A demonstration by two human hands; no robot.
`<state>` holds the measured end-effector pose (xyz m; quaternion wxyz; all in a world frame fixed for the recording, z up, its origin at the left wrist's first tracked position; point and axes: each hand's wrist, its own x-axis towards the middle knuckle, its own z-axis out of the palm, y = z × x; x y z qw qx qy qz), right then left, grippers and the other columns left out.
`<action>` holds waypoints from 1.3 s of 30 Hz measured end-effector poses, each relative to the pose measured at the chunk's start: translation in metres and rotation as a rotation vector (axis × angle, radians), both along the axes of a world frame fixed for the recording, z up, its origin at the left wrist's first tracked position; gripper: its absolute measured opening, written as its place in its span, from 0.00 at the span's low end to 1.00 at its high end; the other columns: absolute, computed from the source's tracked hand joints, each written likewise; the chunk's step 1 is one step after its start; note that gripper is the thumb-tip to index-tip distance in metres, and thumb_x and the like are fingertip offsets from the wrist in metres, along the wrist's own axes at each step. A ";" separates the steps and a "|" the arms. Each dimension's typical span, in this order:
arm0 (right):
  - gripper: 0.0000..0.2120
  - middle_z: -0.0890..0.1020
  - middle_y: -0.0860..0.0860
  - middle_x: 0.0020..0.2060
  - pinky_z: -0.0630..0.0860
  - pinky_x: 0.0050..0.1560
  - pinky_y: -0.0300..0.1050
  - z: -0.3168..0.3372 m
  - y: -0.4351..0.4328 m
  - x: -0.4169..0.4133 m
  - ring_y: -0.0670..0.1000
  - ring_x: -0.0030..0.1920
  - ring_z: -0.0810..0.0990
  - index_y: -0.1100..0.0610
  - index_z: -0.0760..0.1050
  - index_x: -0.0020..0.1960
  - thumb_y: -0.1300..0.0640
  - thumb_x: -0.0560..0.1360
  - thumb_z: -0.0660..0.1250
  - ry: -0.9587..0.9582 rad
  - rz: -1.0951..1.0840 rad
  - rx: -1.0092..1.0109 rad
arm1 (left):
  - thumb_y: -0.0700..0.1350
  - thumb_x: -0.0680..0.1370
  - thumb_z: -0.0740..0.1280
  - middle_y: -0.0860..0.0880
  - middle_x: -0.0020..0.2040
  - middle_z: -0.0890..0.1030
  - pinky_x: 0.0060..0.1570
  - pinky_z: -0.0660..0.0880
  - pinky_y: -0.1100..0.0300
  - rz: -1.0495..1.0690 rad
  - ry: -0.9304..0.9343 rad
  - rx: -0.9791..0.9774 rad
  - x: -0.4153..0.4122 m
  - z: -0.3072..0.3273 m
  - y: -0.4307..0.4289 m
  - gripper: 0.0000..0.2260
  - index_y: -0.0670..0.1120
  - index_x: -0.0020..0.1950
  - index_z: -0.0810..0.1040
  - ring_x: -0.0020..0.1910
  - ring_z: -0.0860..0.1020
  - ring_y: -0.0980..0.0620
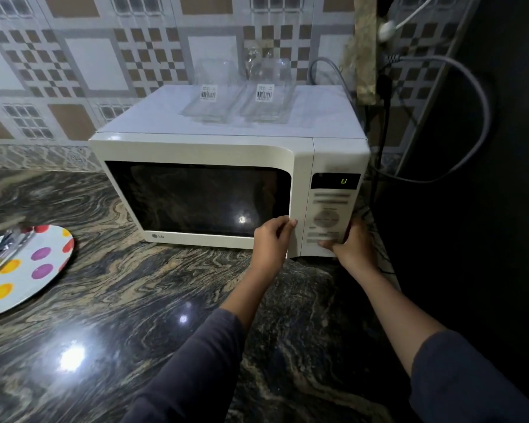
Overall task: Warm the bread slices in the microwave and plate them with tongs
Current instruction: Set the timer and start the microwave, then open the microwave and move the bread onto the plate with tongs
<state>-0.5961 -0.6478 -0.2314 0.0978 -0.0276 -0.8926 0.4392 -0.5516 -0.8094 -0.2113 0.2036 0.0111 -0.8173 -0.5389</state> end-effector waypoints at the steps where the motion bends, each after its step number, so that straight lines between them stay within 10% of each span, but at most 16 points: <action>1: 0.30 0.75 0.58 0.57 0.74 0.54 0.49 0.001 0.000 0.003 0.58 0.57 0.75 0.60 0.70 0.59 0.57 0.62 0.79 0.008 -0.005 -0.026 | 0.44 0.78 0.65 0.53 0.29 0.72 0.29 0.63 0.70 -0.006 -0.011 -0.017 0.000 0.002 -0.001 0.10 0.41 0.40 0.79 0.28 0.68 0.62; 8: 0.18 0.73 0.66 0.55 0.66 0.52 0.36 0.048 0.000 0.025 0.59 0.56 0.73 0.68 0.69 0.60 0.62 0.74 0.67 0.531 -0.061 -0.115 | 0.45 0.77 0.67 0.45 0.36 0.80 0.39 0.75 0.59 -0.024 -0.040 0.054 -0.004 0.015 -0.004 0.07 0.43 0.42 0.80 0.37 0.77 0.51; 12: 0.17 0.72 0.61 0.59 0.70 0.62 0.47 0.097 0.001 0.018 0.55 0.61 0.70 0.63 0.69 0.63 0.58 0.76 0.63 0.849 0.054 0.022 | 0.47 0.78 0.64 0.48 0.34 0.78 0.33 0.70 0.60 -0.010 -0.020 0.100 -0.006 0.021 0.004 0.08 0.47 0.41 0.79 0.34 0.73 0.56; 19: 0.16 0.76 0.60 0.61 0.66 0.67 0.57 0.123 -0.019 0.001 0.62 0.65 0.71 0.60 0.76 0.61 0.60 0.74 0.63 0.698 0.174 0.196 | 0.48 0.79 0.62 0.52 0.39 0.81 0.38 0.73 0.63 0.008 -0.063 0.177 -0.001 0.016 0.006 0.10 0.46 0.48 0.82 0.38 0.76 0.58; 39: 0.19 0.73 0.59 0.66 0.54 0.66 0.34 0.137 -0.027 0.012 0.57 0.70 0.64 0.62 0.74 0.64 0.69 0.73 0.66 0.542 0.114 0.057 | 0.46 0.79 0.62 0.50 0.27 0.68 0.30 0.60 0.61 0.122 -0.031 0.089 0.011 0.022 0.015 0.16 0.38 0.36 0.75 0.27 0.63 0.57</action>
